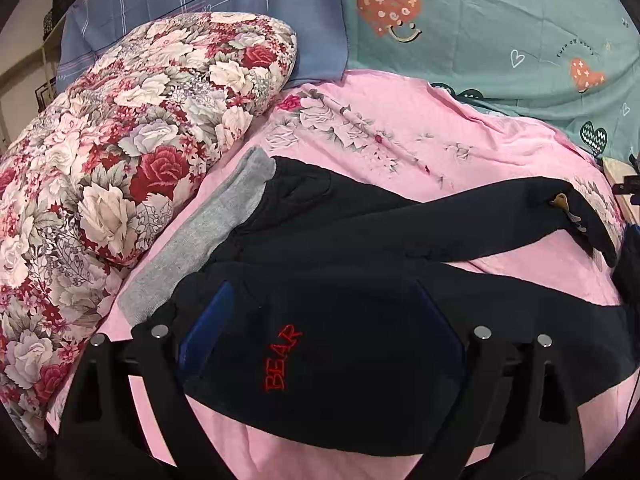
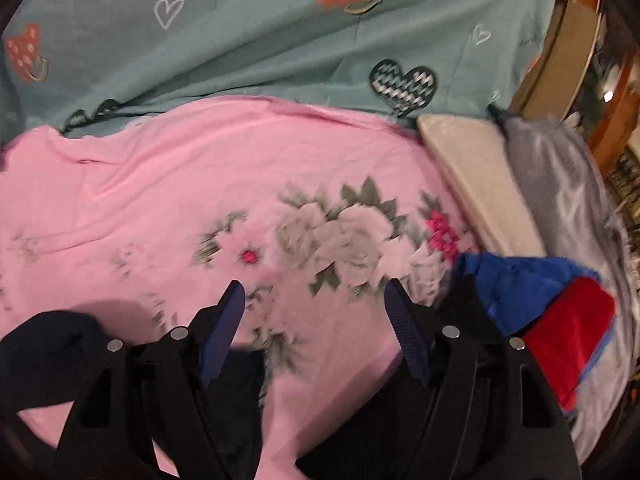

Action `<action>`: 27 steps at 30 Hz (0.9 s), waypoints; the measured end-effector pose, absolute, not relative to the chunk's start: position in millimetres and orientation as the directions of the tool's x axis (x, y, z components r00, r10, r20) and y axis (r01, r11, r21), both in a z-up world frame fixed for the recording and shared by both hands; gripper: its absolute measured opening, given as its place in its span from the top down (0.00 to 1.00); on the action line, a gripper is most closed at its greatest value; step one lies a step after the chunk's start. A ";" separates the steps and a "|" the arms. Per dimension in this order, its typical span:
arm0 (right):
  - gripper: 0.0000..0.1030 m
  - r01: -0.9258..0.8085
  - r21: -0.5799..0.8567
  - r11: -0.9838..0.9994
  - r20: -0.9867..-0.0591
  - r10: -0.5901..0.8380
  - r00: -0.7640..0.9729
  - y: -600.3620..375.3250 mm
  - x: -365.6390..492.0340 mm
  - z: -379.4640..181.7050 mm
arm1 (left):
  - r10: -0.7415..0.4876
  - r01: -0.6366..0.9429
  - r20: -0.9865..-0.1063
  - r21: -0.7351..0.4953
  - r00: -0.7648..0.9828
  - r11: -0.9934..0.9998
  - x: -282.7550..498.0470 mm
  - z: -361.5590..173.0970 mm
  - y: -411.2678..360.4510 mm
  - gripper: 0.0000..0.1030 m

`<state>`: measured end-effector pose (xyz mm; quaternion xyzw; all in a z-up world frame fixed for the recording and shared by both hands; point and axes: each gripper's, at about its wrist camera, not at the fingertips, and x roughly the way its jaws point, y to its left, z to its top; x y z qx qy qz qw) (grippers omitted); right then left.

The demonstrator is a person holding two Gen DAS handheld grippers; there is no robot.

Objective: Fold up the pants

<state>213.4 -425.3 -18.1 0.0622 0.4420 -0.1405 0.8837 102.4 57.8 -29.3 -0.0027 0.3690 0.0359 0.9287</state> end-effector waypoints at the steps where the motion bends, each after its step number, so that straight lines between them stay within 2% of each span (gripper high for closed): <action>1: 0.27 0.258 0.010 0.966 -0.813 -0.142 0.565 -422.2 204.4 -20.7 | 0.072 -0.070 -0.684 0.030 0.726 0.997 101.2 -29.8 56.9 0.09; 2: 0.21 0.213 0.015 0.977 -0.829 -0.107 0.548 -416.6 193.8 -26.0 | 0.074 -0.072 -0.684 0.032 0.726 0.997 101.2 -30.2 56.2 0.09; 4: 0.17 0.135 -0.057 0.989 -0.855 -0.118 0.505 -395.3 174.1 -41.9 | 0.065 -0.065 -0.694 0.027 0.717 0.998 103.4 -32.3 53.2 0.09; 10: 0.17 0.009 -0.336 0.942 -0.797 -0.290 0.530 -346.9 170.1 -74.0 | 0.067 -0.046 -0.694 0.049 0.717 0.998 102.8 -30.1 38.3 0.09; 11: 0.32 0.009 -0.372 0.928 -0.785 -0.320 0.531 -343.8 172.7 -78.3 | 0.067 -0.044 -0.690 0.050 0.720 0.998 100.6 -28.4 37.6 0.09; 12: 0.56 0.019 -0.413 0.910 -0.770 -0.361 0.526 -342.0 177.3 -81.1 | 0.074 -0.047 -0.684 0.059 0.726 0.997 97.6 -26.5 37.6 0.09; 13: 1.00 0.038 -0.437 0.899 -0.777 -0.399 0.486 -346.7 185.6 -83.6 | 0.089 -0.053 -0.677 0.073 0.730 0.996 94.9 -24.8 38.8 0.09; 15: 1.00 0.067 -0.324 0.944 -0.805 -0.312 0.504 -362.5 187.3 -63.2 | 0.118 -0.071 -0.669 0.097 0.733 0.993 91.4 -22.6 44.5 0.09; 19: 1.00 0.043 -0.293 0.955 -0.782 -0.265 0.564 -368.7 167.6 -17.4 | 0.136 -0.112 -0.679 0.079 0.721 0.991 93.2 -23.4 60.2 0.09; 20: 0.91 0.029 -0.311 0.950 -0.780 -0.272 0.563 -365.9 162.7 -12.7 | 0.133 -0.120 -0.683 0.066 0.718 0.991 95.2 -24.1 63.7 0.09; 21: 0.73 0.008 -0.317 0.948 -0.794 -0.270 0.545 -361.5 159.6 -14.2 | 0.130 -0.123 -0.686 0.059 0.716 0.991 96.2 -25.1 65.2 0.09; 22: 0.31 -0.016 -0.316 0.949 -0.808 -0.260 0.528 -354.1 157.7 -22.0 | 0.125 -0.123 -0.688 0.052 0.714 0.991 97.6 -26.1 65.6 0.09; 23: 0.18 -0.045 -0.312 0.949 -0.809 -0.241 0.536 -345.7 155.5 -29.1 | 0.120 -0.120 -0.691 0.049 0.713 0.992 99.2 -26.8 65.1 0.09; 25: 0.18 -0.115 -0.335 0.935 -0.806 -0.221 0.549 -320.7 152.2 -49.2 | 0.109 -0.106 -0.697 0.047 0.708 0.993 101.5 -27.8 62.1 0.09; 27: 0.18 -0.117 -0.391 0.913 -0.791 -0.269 0.549 -306.9 157.9 -68.5 | 0.095 -0.091 -0.703 0.043 0.705 0.995 101.5 -27.4 59.8 0.09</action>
